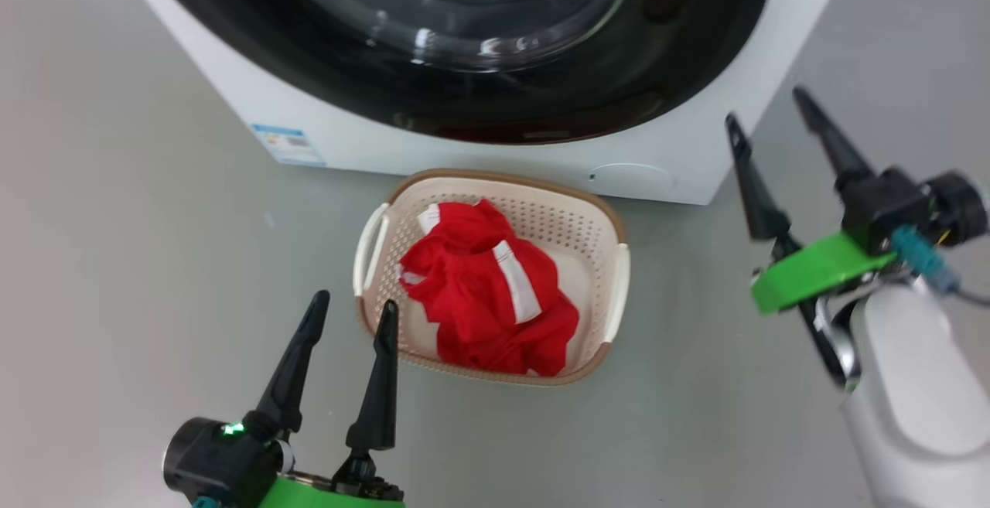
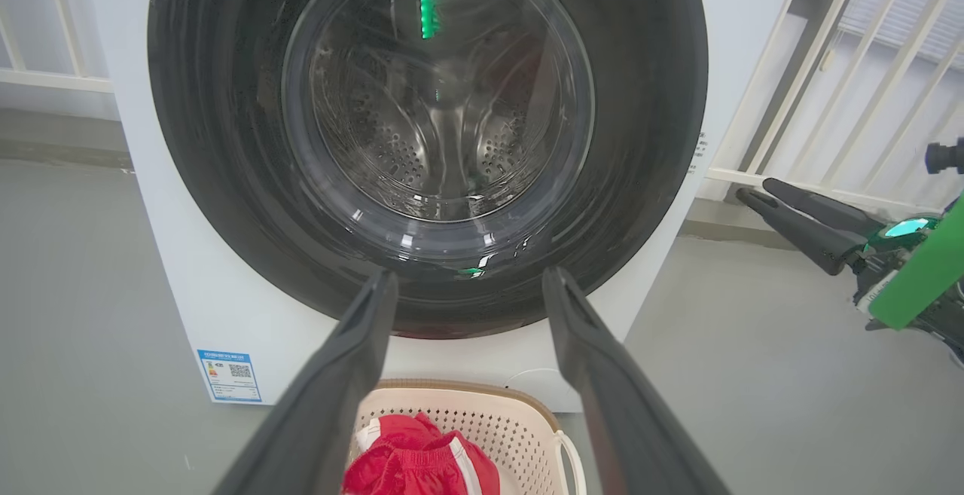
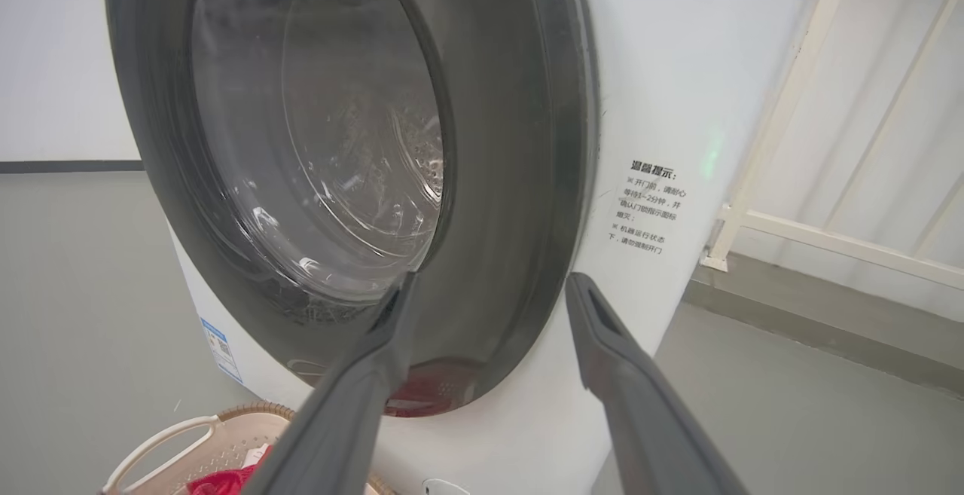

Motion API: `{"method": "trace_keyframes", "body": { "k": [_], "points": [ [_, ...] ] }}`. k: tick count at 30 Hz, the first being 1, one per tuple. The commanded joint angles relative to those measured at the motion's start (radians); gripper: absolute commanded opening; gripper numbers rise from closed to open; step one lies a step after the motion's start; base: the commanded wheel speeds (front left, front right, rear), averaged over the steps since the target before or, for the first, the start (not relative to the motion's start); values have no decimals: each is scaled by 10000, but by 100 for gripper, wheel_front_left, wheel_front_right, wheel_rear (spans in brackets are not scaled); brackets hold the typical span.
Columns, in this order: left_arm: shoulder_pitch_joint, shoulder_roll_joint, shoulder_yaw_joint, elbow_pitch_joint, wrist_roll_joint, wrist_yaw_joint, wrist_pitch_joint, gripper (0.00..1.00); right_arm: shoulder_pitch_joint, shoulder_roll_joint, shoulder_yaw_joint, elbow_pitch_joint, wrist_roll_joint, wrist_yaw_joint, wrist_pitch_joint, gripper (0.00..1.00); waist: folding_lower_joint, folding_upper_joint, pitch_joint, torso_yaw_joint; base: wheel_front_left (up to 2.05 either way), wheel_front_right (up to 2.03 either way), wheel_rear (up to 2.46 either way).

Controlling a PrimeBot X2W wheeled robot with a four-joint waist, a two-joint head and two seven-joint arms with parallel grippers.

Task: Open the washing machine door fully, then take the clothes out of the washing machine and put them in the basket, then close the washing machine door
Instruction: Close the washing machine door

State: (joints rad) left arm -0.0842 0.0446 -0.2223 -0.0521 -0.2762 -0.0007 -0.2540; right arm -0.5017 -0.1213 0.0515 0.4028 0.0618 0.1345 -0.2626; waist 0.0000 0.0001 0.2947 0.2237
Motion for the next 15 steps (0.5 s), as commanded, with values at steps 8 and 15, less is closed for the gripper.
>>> {"method": "trace_keyframes", "body": {
  "k": [8,15],
  "points": [
    [80,56,422,126,-275,-267,-78,100,1603,503,81,-829,194,-38,8,100,0,-1,-768,-1124,0,0,0],
    [199,56,539,423,-307,-373,-78,100,2769,660,-245,-1685,-173,-38,8,100,0,-1,-1296,-1674,0,0,0]
  ]
}}
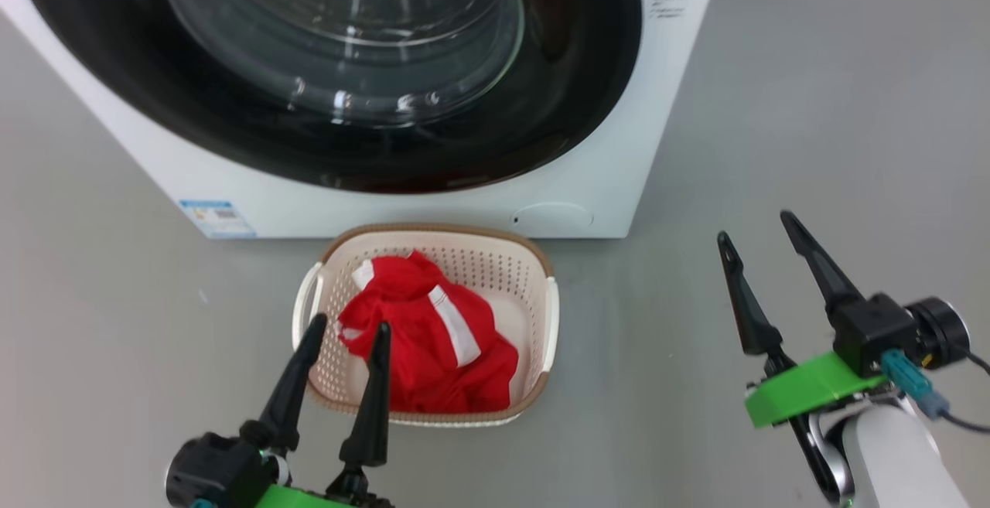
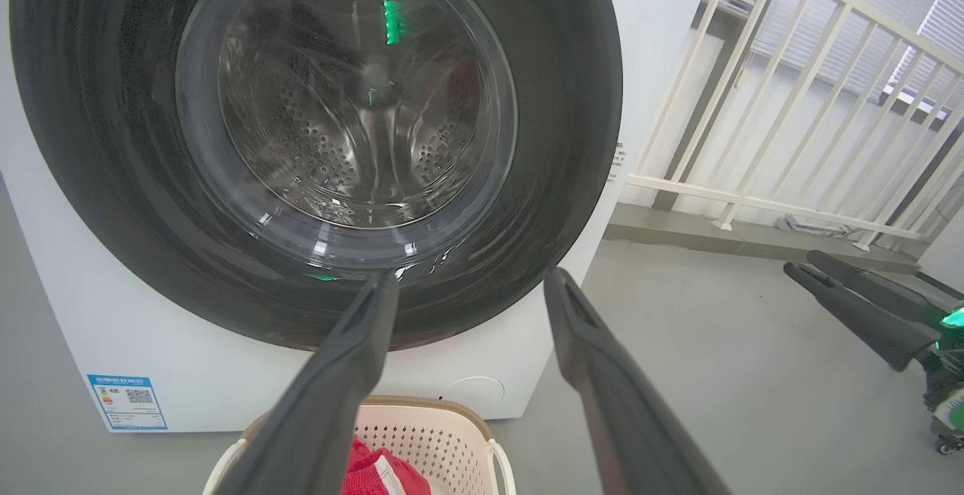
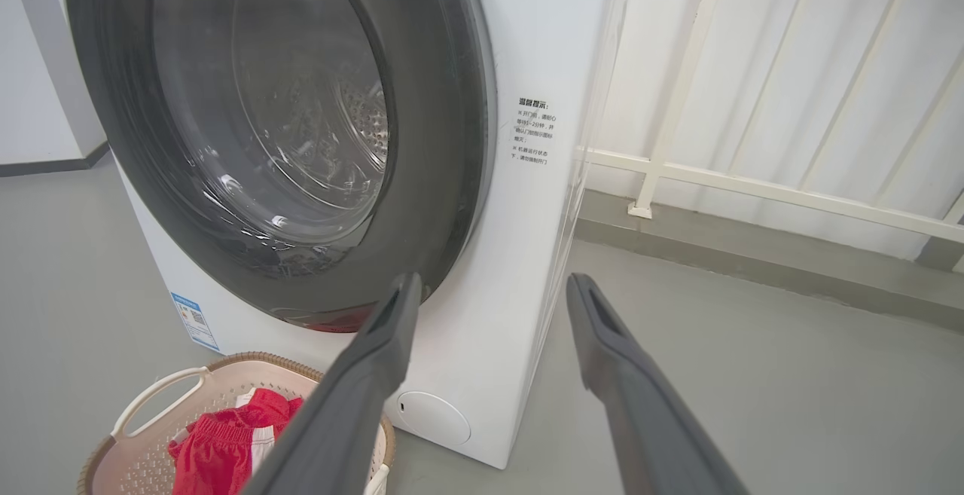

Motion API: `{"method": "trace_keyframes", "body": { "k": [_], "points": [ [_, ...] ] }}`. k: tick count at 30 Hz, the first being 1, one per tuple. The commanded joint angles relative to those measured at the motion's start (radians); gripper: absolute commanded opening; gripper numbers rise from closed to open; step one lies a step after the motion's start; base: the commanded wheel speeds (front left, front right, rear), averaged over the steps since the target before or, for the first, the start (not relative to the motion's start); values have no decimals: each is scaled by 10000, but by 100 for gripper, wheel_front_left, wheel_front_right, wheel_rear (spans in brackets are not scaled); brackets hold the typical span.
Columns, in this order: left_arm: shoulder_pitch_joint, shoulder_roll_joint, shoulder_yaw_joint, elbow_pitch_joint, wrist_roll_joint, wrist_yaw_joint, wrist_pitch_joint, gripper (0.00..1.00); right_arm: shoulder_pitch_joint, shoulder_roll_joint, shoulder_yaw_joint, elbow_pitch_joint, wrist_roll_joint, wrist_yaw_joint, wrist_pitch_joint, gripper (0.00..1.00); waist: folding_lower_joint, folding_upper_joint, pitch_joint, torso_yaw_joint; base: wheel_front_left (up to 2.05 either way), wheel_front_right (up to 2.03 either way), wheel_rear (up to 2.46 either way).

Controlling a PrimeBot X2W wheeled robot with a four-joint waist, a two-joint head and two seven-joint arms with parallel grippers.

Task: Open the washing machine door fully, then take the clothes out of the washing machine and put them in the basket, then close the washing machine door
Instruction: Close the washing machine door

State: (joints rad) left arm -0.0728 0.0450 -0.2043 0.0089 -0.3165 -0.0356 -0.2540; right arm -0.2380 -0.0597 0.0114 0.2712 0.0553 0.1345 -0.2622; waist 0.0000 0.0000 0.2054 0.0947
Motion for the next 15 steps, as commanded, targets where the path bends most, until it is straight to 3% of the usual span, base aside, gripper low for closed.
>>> {"method": "trace_keyframes", "body": {
  "k": [1,15],
  "points": [
    [108,53,364,-136,129,-39,-78,100,304,56,102,-483,-133,-38,4,100,0,0,-492,-438,0,0,0],
    [532,53,623,142,669,84,-78,100,2470,93,-713,-2117,92,-38,4,100,0,0,-1657,-968,0,0,0]
  ]
}}
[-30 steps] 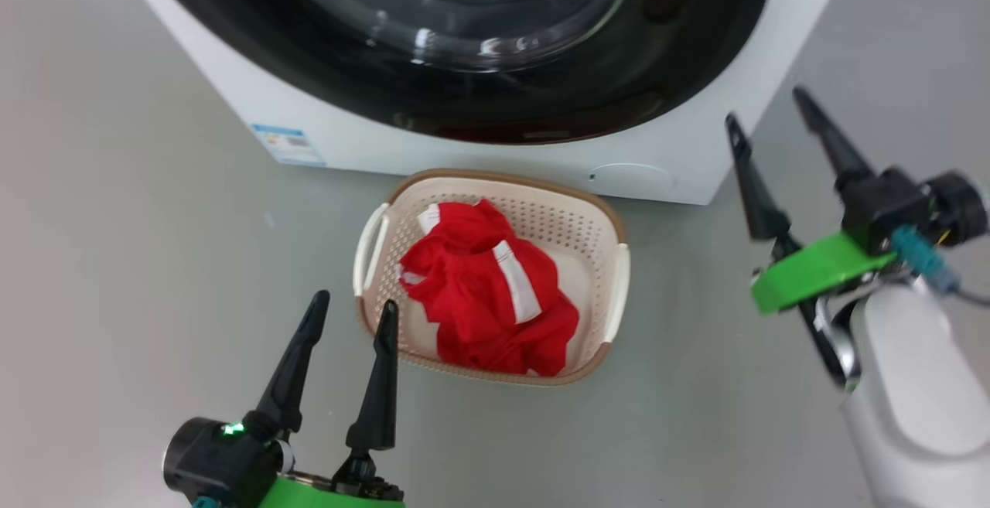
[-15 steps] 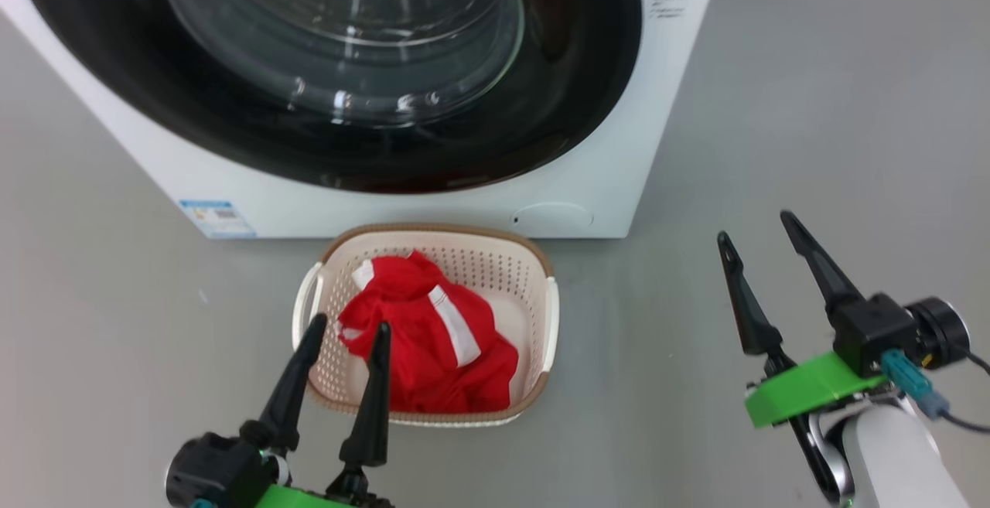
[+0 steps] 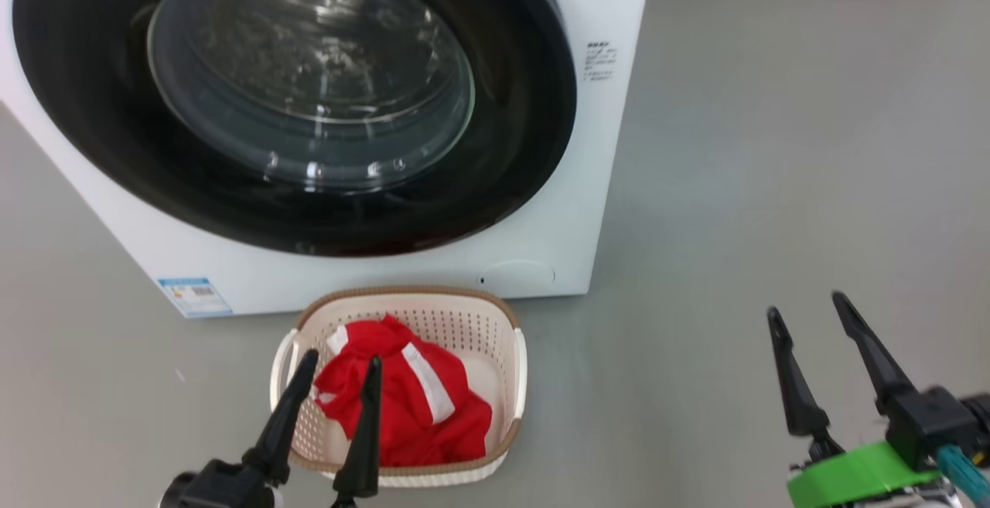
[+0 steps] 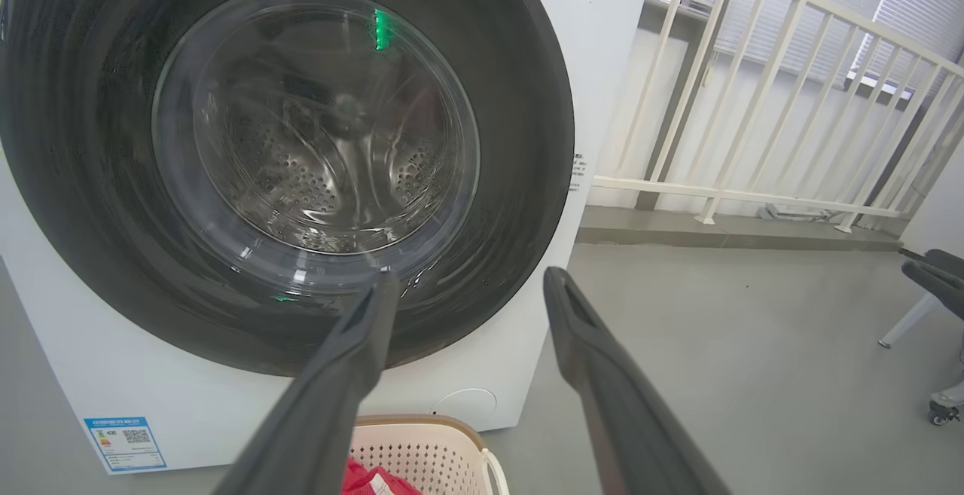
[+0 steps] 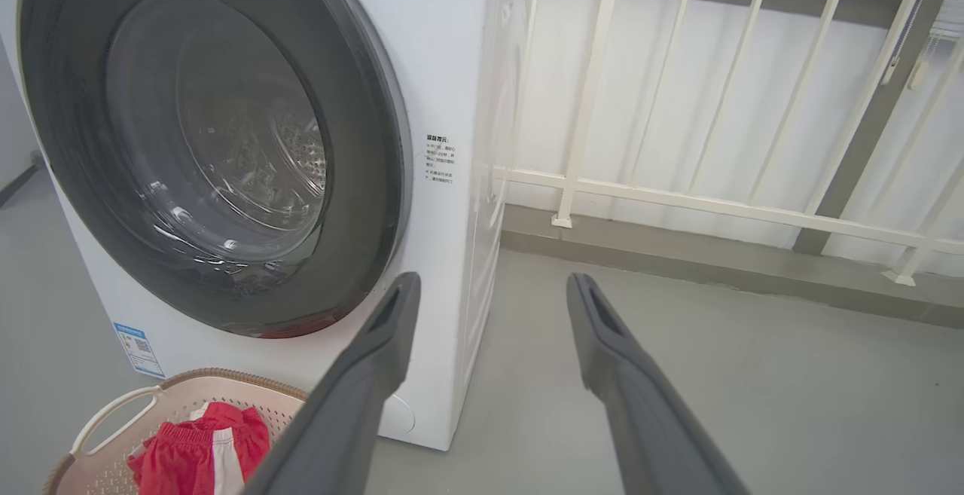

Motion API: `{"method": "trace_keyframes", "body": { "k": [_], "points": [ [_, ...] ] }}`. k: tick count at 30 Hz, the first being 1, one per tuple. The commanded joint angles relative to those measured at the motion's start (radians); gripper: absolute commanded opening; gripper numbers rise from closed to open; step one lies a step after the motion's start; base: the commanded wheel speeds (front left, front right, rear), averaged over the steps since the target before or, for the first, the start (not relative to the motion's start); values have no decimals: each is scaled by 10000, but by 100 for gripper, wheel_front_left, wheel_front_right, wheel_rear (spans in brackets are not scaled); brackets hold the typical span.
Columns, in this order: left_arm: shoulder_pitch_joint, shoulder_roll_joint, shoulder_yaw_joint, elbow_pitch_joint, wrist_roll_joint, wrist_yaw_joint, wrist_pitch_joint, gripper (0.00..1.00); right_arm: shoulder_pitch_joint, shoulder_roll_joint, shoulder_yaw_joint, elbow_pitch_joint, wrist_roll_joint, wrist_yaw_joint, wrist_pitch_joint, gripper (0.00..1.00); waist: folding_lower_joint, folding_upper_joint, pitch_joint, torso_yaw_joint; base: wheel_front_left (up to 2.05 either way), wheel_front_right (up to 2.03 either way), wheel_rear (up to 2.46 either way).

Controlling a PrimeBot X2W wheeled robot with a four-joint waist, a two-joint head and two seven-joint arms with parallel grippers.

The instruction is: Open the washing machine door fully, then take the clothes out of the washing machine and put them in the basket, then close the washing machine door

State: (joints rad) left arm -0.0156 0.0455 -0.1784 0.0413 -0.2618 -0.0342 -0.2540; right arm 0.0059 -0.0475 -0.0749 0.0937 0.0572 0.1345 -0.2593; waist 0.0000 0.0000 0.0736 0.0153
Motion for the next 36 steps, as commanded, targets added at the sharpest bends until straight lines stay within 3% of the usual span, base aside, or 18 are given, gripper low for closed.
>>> {"method": "trace_keyframes", "body": {
  "k": [1,15,36],
  "points": [
    [-3,47,392,-160,149,91,-78,100,179,-30,105,-429,106,-38,-24,100,0,0,-423,-189,0,0,0],
    [438,47,917,-90,473,195,-78,100,1486,-29,-370,-1350,547,-38,-24,100,0,0,-936,-228,0,0,0],
    [705,47,1305,-56,895,14,-78,100,2199,-28,-555,-1472,945,-38,-25,100,0,0,-1331,-100,0,0,0]
  ]
}}
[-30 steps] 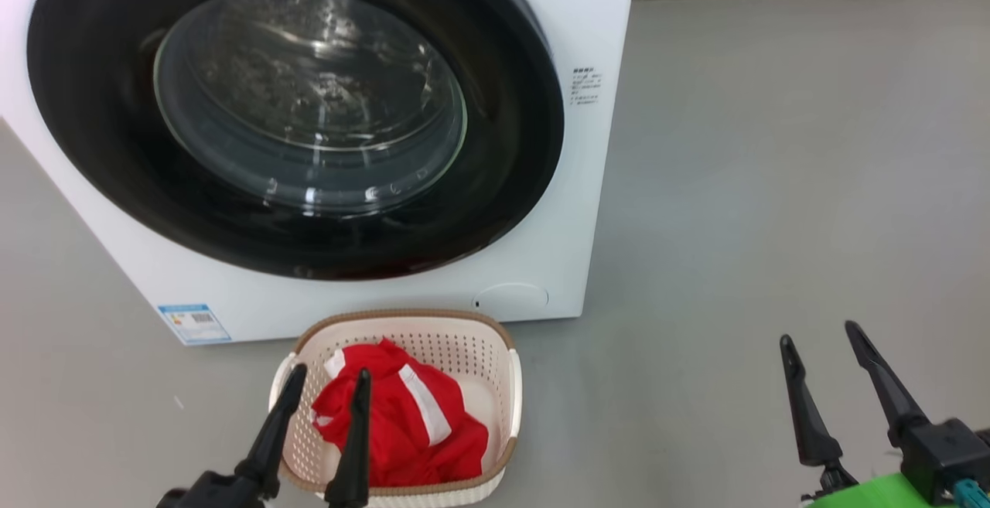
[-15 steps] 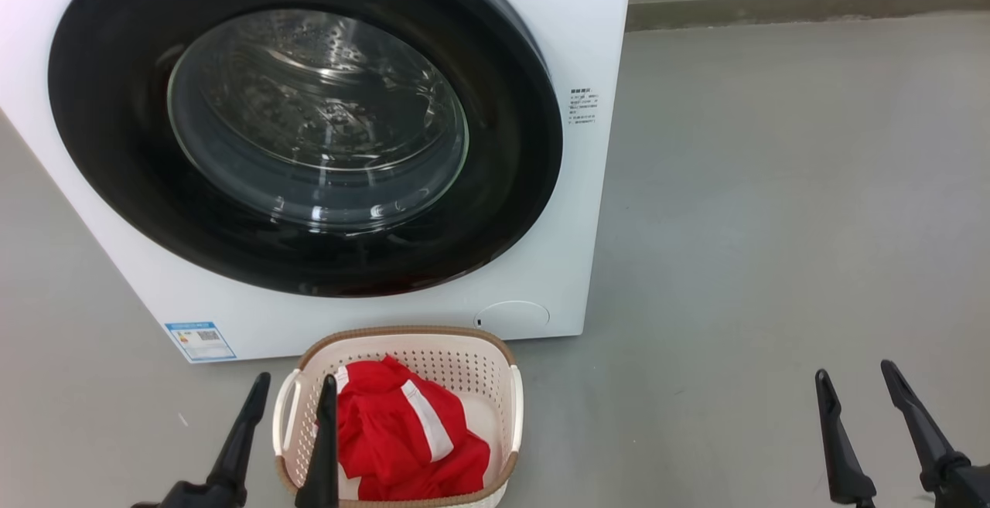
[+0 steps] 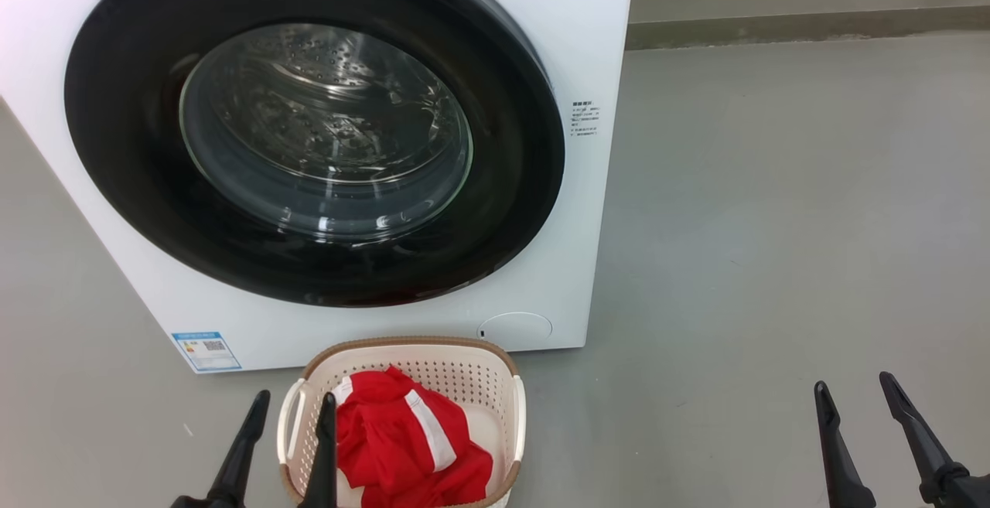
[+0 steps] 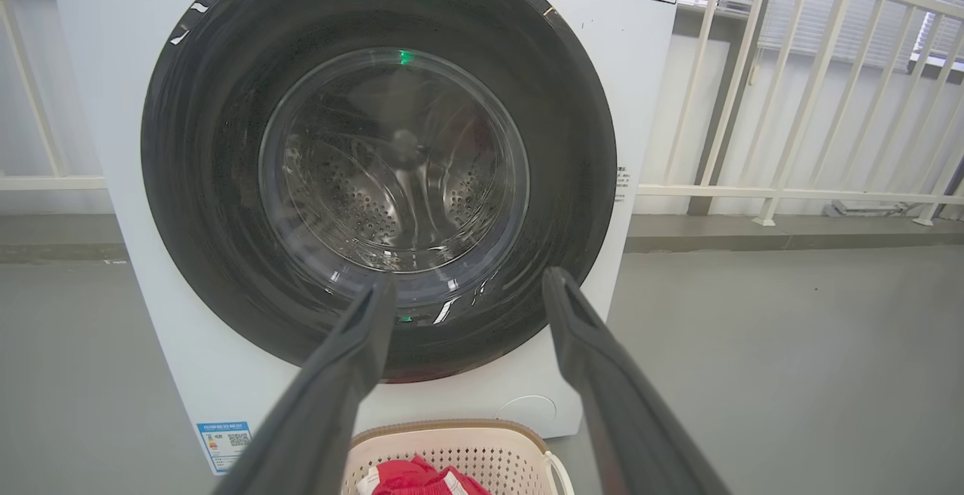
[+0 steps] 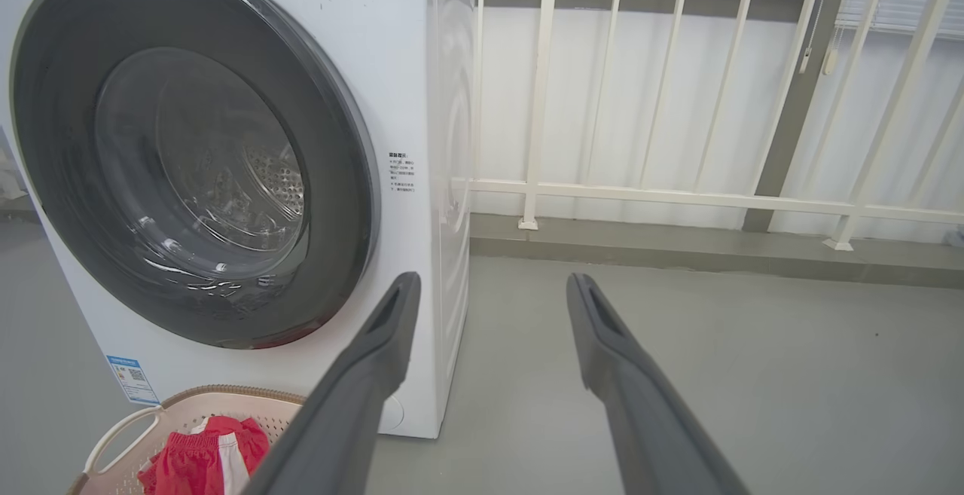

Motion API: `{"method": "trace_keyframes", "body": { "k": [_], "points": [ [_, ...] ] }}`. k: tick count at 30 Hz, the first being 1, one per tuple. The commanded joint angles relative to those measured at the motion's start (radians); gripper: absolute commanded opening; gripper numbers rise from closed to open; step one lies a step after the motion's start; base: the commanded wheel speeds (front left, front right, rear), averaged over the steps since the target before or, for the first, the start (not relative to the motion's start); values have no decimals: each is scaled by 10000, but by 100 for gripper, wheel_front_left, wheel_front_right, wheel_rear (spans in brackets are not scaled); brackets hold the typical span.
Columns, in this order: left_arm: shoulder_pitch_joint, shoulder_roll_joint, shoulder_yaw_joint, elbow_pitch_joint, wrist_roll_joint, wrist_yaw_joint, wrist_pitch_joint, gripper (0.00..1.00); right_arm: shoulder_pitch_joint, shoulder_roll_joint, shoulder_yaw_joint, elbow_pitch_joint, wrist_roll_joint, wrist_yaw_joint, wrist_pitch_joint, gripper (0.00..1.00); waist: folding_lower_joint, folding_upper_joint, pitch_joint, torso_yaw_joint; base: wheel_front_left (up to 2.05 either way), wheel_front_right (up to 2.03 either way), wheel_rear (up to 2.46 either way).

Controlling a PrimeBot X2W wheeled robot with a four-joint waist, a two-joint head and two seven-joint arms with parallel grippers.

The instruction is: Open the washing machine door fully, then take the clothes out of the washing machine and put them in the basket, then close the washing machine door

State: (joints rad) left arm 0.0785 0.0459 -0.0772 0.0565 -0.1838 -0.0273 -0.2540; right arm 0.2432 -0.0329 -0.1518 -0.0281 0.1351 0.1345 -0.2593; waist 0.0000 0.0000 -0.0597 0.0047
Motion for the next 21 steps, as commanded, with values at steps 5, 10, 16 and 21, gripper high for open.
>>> {"method": "trace_keyframes", "body": {
  "k": [5,10,16,21],
  "points": [
    [-250,43,277,-213,127,-60,-78,100,-173,-174,243,-268,154,-38,-25,100,0,0,21,48,0,0,0],
    [-255,43,212,-320,213,-189,-78,100,-179,-174,256,-285,155,-38,-25,100,0,0,41,88,0,0,0],
    [2,-2,-140,-124,164,-273,6,0,-6,11,44,68,-9,2,0,0,0,0,55,117,0,0,0],
    [199,-17,-211,402,148,-271,76,0,1,149,61,630,2,2,18,0,0,0,57,119,0,0,0]
  ]
}}
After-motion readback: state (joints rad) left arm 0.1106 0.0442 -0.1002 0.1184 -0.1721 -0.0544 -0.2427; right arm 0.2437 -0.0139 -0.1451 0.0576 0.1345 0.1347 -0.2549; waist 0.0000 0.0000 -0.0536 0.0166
